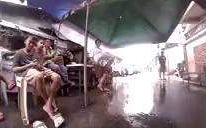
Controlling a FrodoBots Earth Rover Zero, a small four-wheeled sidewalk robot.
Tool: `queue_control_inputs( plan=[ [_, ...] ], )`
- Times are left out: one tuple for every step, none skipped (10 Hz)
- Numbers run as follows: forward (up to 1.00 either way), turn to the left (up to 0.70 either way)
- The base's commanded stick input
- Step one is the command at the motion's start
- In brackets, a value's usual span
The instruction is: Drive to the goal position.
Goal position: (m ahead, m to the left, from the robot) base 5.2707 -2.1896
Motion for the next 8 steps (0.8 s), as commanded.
queue_control_inputs(
  plan=[
    [0.0, 0.67],
    [0.0, 1.0],
    [0.0, 0.0],
    [0.0, 0.0],
    [0.0, 0.0],
    [0.0, 0.0],
    [0.0, 0.18],
    [0.0, 1.0]
  ],
)
